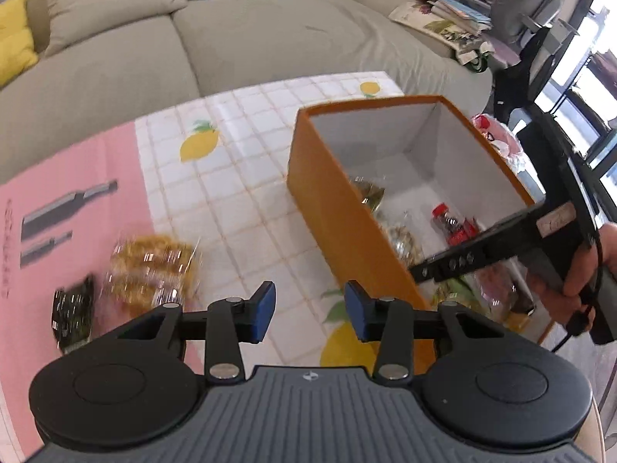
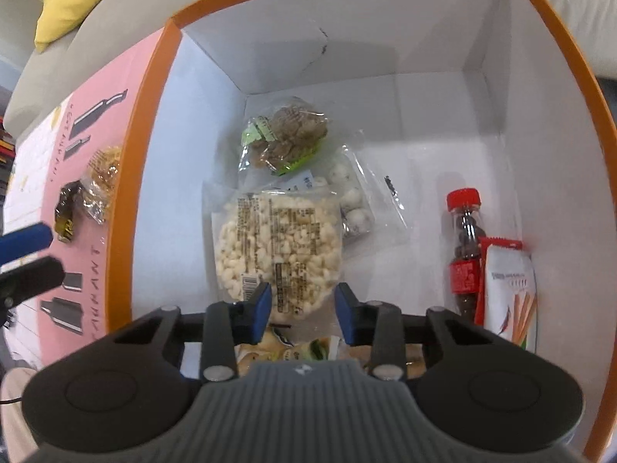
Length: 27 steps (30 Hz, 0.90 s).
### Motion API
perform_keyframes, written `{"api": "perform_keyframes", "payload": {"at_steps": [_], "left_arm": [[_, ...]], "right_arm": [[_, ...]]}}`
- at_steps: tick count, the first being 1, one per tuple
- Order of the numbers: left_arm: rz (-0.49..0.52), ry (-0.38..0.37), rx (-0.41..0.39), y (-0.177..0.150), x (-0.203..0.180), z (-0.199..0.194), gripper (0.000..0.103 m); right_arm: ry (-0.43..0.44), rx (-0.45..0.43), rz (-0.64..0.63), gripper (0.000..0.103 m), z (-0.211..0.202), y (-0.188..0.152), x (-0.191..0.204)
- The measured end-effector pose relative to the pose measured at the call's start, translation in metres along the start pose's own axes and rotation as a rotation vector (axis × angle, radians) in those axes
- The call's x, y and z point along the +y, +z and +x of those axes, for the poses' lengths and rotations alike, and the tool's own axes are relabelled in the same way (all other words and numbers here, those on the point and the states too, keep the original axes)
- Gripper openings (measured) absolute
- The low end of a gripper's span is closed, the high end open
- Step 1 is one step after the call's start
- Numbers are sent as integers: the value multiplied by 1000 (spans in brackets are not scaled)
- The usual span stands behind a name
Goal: Organize snacks
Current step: 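Move both tools back over the seaweed pack and crisp bag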
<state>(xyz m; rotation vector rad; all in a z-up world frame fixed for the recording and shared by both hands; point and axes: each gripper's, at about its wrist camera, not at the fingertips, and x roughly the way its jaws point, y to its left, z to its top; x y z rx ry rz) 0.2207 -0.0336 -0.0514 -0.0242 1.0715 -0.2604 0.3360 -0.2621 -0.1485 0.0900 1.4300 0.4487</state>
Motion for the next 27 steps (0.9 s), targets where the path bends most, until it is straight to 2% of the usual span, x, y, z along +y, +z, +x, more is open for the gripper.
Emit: {"api": "perform_keyframes", "payload": {"at_steps": [6, 9, 12, 19, 21, 27], "left_arm": [[-37, 17, 2, -21, 7, -15, 45], [-50, 35, -27, -29, 11, -30, 45], [-72, 61, -61, -36, 14, -47, 45], [-102, 113, -161, -57, 21, -90, 45], [-131, 119, -184, -63, 26, -98, 45], [-153, 159, -234, -87, 32, -111, 46]], "right_arm": [[-38, -33, -21, 38, -17, -6, 12], [-77, -88, -51, 48, -31, -13, 27], [-113, -149, -86, 51, -48, -23, 48], [-26, -280, -94, 55, -94, -64, 80], [2, -326, -89, 61, -102, -76, 90], [5, -474, -111, 66, -106, -121, 135]]}}
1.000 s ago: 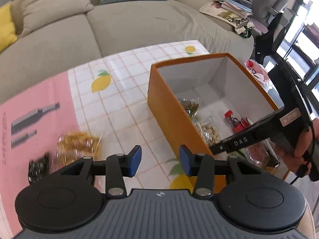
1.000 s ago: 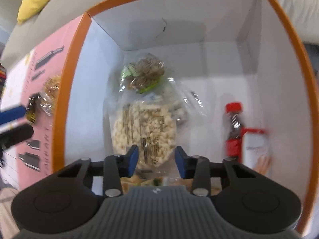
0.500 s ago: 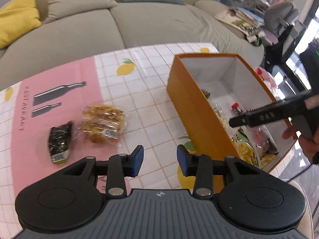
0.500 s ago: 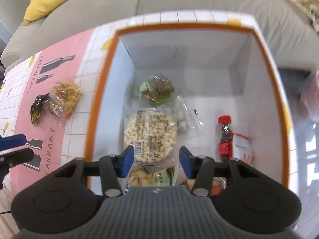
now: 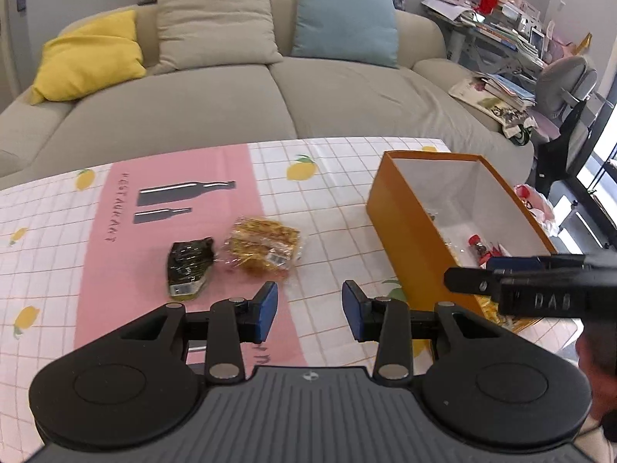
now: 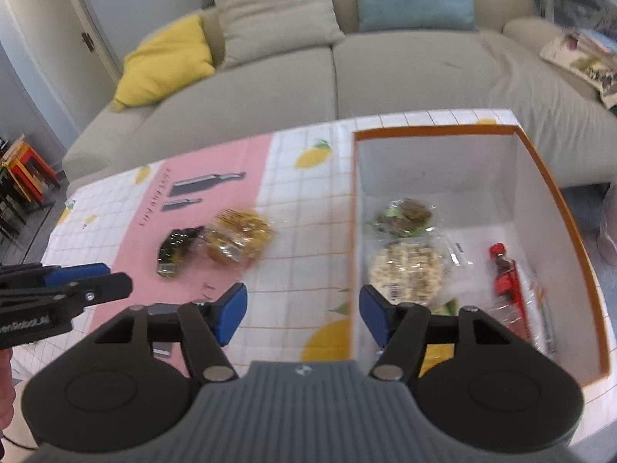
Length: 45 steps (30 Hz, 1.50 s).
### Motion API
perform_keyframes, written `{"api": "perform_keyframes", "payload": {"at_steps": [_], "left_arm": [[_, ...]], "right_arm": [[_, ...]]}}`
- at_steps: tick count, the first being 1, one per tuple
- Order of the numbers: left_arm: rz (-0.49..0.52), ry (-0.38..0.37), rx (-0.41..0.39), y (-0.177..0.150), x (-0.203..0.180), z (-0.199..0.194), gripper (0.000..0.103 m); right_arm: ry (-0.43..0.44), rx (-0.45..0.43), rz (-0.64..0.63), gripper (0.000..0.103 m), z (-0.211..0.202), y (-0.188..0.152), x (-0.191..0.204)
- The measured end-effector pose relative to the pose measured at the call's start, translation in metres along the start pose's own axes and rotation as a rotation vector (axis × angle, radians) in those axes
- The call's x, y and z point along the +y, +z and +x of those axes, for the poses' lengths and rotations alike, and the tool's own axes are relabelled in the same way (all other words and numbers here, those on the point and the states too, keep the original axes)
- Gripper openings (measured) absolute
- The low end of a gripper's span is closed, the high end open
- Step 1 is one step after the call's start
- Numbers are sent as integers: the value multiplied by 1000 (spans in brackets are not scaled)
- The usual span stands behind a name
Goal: Organize snacks
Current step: 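Move both tools back over the seaweed pack and crisp bag, then grasp the dark seaweed pack with the left tool while the right tool grasps the golden crisp bag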
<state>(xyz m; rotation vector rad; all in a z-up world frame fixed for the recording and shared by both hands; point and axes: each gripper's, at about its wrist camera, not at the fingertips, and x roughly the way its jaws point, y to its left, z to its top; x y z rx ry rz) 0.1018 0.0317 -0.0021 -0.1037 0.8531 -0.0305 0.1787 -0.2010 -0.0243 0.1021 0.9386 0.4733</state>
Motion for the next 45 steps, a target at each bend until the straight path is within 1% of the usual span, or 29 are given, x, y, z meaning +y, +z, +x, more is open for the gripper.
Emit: {"api": "perform_keyframes", "payload": {"at_steps": [3, 6, 8, 10, 11, 14, 17, 20, 22, 26, 29, 31, 34, 36, 37, 38, 39, 41, 43, 44, 45], "left_arm": [[-13, 11, -4, -11, 9, -3, 49], [-47, 30, 12, -24, 21, 0, 49], [-69, 38, 19, -32, 30, 4, 49], [-96, 45, 23, -38, 42, 9, 49], [-106, 49, 24, -39, 46, 11, 49], [-143, 77, 12, -43, 59, 19, 49], [-165, 90, 1, -43, 70, 27, 49], [-187, 106, 0, -40, 80, 38, 49], [-178, 107, 9, -37, 84, 48, 49], [-154, 88, -1, -28, 92, 66, 49], [-129, 104, 0, -21, 96, 79, 54], [-156, 86, 5, -15, 103, 90, 54], [-220, 10, 6, -6, 118, 103, 55], [-217, -3, -2, -1, 124, 110, 65], [-189, -7, -1, 2, 126, 114, 67], [-156, -15, 6, 5, 128, 118, 71], [-140, -18, 21, 7, 131, 123, 73], [-157, -4, 53, 11, 140, 132, 74], [-166, 20, 56, 13, 148, 138, 73], [-159, 25, 52, 14, 151, 140, 74], [-143, 26, 49, 15, 152, 142, 75]], "right_arm": [[1, -56, -7, 68, -3, -21, 24], [-25, -90, -41, 69, 3, -40, 48], [-45, -100, -72, 69, 9, -50, 64], [-63, -113, -100, 72, 16, -58, 75], [-66, -111, -109, 75, 19, -60, 79], [-50, -80, -98, 75, 32, -61, 86], [-56, -55, -82, 79, 48, -58, 90], [-75, -54, -86, 81, 62, -52, 93], [-80, -46, -103, 84, 73, -47, 97], [-99, -34, -146, 84, 98, -36, 100], [-119, -38, -187, 84, 118, -27, 102], [-139, -49, -223, 84, 131, -20, 103], [-153, -53, -276, 84, 147, -10, 102], [-145, -65, -307, 84, 157, -2, 102], [-136, -66, -322, 84, 162, 2, 102], [-123, -57, -339, 85, 168, 6, 102], [-109, -41, -354, 88, 175, 10, 102], [-87, -4, -380, 91, 189, 16, 104], [-80, 6, -405, 93, 201, 19, 106], [-76, 12, -419, 96, 206, 20, 108], [-67, 24, -438, 97, 212, 21, 109]]}}
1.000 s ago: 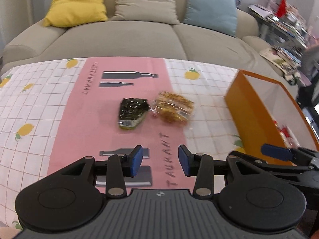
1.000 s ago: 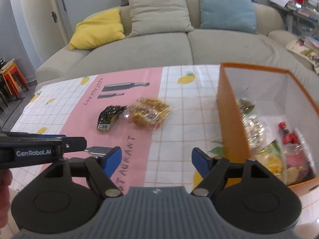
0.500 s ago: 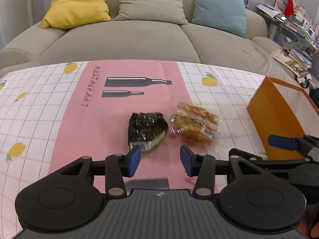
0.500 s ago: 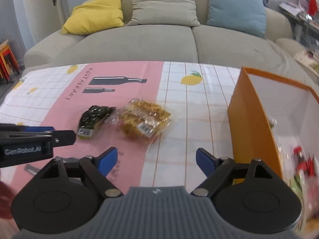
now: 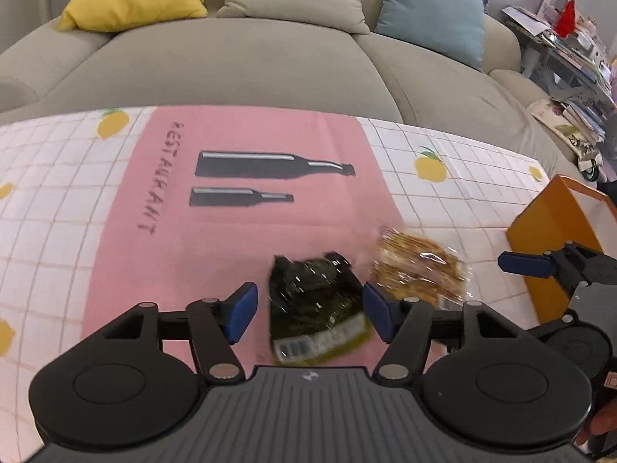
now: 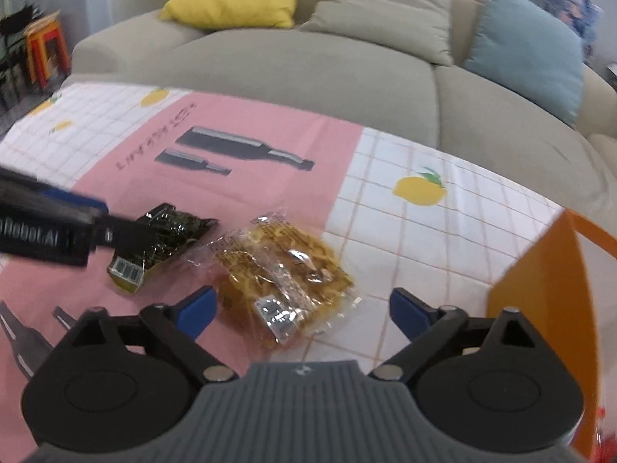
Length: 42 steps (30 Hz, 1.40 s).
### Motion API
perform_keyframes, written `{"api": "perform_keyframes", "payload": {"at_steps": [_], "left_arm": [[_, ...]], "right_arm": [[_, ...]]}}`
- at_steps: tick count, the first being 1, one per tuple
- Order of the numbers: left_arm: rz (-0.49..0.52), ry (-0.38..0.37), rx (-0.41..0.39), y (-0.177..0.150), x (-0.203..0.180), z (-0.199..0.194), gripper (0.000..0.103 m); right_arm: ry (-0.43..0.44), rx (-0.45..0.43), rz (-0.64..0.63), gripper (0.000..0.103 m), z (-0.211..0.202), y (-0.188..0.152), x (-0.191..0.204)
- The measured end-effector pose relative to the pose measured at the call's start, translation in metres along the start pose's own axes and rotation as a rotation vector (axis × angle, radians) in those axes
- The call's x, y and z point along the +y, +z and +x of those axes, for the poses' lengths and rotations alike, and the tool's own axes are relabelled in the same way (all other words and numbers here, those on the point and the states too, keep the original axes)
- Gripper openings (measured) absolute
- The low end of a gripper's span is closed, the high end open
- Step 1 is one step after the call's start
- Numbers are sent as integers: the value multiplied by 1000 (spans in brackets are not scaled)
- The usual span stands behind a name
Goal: Organize snacks
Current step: 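Grasp the dark seaweed pack with the left tool while the right tool grasps the golden crisp bag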
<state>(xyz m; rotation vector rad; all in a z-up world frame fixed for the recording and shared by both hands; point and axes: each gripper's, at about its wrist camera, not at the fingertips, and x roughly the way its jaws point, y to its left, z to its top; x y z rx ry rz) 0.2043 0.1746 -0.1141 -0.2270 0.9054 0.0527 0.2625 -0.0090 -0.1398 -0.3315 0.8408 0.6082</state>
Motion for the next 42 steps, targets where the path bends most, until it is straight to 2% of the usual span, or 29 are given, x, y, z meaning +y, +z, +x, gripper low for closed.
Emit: {"api": "perform_keyframes", "payload": {"at_steps": [5, 11, 22, 25, 27, 29, 31, 35, 42], "left_arm": [[65, -10, 35, 6, -1, 21, 75], [91, 17, 64, 5, -6, 43, 75], [-40, 13, 56, 5, 4, 57, 73], [-25, 26, 43, 5, -3, 58, 66], [-11, 17, 41, 3, -7, 58, 50], [19, 30, 44, 0, -12, 57, 41], [40, 49, 47, -5, -16, 54, 39], [38, 33, 68, -18, -19, 43, 38], [38, 18, 131, -62, -34, 6, 38]], "right_arm": [[11, -4, -98, 100, 20, 8, 10], [22, 13, -121, 100, 42, 16, 13], [13, 20, -99, 100, 54, 7, 16], [-6, 7, -90, 96, 51, 2, 19], [-21, 4, -71, 90, 48, -1, 19], [-34, 1, -53, 85, 43, -5, 19], [-45, 3, -29, 82, 37, -10, 18], [-70, 5, 16, 76, 20, -28, 19], [-91, 33, 23, 75, -20, -68, 32]]}}
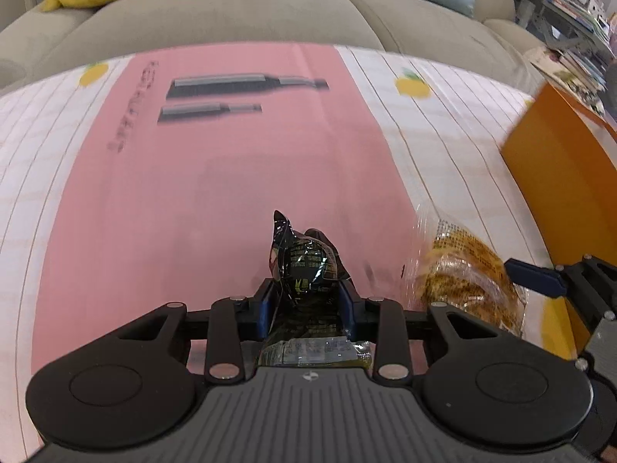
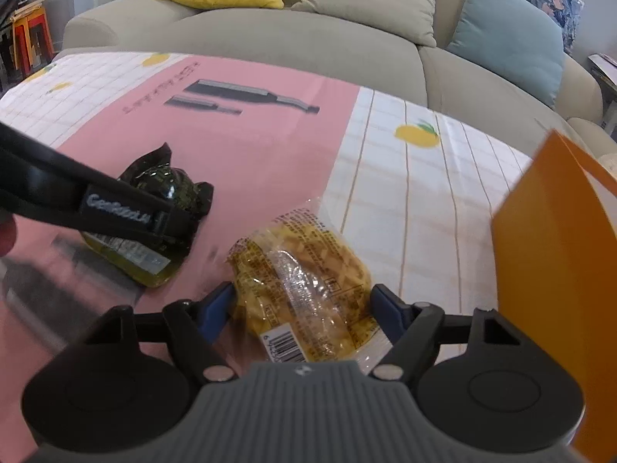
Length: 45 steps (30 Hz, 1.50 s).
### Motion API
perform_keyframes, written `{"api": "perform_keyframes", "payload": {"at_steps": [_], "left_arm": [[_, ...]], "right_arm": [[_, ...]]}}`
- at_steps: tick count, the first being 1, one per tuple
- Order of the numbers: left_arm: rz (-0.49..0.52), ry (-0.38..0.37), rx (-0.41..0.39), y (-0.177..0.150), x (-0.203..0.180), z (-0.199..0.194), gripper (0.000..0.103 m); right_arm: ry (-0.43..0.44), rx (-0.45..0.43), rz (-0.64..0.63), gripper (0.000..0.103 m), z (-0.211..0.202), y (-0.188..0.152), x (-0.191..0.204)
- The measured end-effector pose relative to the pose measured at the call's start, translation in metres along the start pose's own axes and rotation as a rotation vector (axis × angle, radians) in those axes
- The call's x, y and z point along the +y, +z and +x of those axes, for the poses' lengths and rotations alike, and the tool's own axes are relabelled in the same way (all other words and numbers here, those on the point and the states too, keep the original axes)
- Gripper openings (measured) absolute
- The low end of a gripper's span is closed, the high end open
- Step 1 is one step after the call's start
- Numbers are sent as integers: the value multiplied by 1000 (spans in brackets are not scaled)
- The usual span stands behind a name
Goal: Organize snacks
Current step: 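Grasp the dark seaweed pack with the left tool while the right tool grasps the golden crisp bag, then lift both packs and carry them over the orange box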
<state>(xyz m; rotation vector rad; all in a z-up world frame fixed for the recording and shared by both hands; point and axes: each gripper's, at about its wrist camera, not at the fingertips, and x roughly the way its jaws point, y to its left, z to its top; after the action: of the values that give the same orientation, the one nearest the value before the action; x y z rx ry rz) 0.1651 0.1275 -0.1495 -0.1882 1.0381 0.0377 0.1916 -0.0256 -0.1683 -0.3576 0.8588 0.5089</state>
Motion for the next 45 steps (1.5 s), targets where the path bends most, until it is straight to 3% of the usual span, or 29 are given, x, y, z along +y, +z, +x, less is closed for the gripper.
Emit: {"api": "perform_keyframes", "payload": {"at_steps": [8, 11, 16, 19, 21, 23, 29, 31, 33, 45], "left_arm": [[61, -41, 59, -52, -30, -29, 38], [88, -38, 78, -57, -33, -32, 38], [88, -33, 87, -59, -33, -34, 38], [128, -28, 73, -61, -35, -35, 39], [144, -27, 54, -63, -35, -35, 49], [135, -30, 31, -65, -34, -35, 51], [59, -43, -24, -64, -28, -33, 58], [44, -49, -28, -64, -28, -31, 56], [35, -52, -39, -64, -28, -31, 44], [9, -37, -26, -66, -30, -36, 43]], "right_arm": [[45, 43, -24, 80, -45, -42, 6], [105, 1, -101, 95, -59, -47, 6], [166, -28, -255, 99, -52, -46, -1], [223, 18, -201, 99, -35, -44, -14], [280, 41, -118, 99, -26, -44, -24], [293, 38, -52, 97, -24, -47, -30], [266, 10, -38, 90, -30, -56, -24], [253, 7, -29, 87, -31, -58, -21], [239, 3, -24, 83, -33, -59, -18], [162, 32, 20, 74, -43, -59, -4]]}}
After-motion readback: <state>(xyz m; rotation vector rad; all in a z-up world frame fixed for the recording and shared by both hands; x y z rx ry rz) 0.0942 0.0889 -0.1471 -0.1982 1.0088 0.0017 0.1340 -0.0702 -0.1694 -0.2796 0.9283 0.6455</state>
